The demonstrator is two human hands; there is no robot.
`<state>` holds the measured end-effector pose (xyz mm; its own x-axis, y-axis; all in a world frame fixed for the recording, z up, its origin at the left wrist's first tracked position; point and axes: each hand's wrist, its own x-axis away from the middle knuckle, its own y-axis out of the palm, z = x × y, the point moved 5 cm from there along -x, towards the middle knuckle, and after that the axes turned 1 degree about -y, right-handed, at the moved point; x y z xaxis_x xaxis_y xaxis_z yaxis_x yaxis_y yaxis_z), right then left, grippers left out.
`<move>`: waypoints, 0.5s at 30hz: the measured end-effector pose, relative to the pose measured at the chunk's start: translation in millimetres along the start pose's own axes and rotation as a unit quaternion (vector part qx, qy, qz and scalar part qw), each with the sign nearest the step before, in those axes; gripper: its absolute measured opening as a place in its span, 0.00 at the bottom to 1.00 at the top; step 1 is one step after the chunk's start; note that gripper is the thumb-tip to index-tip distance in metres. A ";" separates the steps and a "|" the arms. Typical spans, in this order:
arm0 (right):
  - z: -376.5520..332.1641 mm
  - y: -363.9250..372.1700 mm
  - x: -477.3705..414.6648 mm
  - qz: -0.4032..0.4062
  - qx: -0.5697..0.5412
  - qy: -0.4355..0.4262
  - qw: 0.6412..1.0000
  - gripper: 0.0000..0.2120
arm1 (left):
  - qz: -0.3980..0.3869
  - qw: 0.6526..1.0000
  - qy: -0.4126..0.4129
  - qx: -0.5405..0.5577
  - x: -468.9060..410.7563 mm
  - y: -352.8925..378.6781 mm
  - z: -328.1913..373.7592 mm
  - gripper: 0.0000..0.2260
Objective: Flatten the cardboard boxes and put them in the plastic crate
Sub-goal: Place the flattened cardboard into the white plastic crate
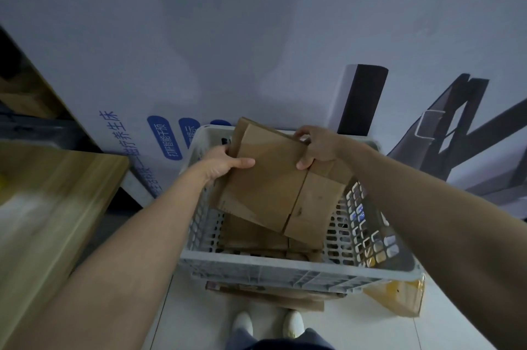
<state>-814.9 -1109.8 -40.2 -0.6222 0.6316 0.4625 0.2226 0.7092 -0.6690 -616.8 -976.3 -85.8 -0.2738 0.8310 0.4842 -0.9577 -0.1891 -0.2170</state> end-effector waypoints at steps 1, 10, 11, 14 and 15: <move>1.6 1.2 -1.8 0.012 0.001 -0.011 1.000 0.36 | 0.011 1.000 -0.001 0.017 0.3 0.9 -2.7 0.36; 60.1 49.3 -1.5 0.076 -0.128 0.046 0.988 0.29 | 0.047 0.990 -0.058 0.119 -10.3 11.6 -34.4 0.16; 63.9 52.2 -3.8 0.086 -0.144 0.054 0.984 0.33 | 0.047 0.990 -0.065 0.119 -13.6 10.2 -36.9 0.16; 85.0 47.9 -6.8 0.136 -0.200 0.104 0.965 0.50 | 0.057 0.985 -0.080 0.141 -18.3 -1.1 -47.9 0.14; 93.6 48.7 -4.9 0.154 -0.241 0.120 0.951 0.54 | 0.064 0.982 -0.085 0.155 -17.7 -4.0 -52.9 0.13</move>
<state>-871.2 -1107.7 -129.5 -0.2953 0.8444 0.4469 0.7203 0.5041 -0.4765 -603.5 -962.5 -138.4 -0.3785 0.6955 0.6107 -0.8887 -0.4576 -0.0297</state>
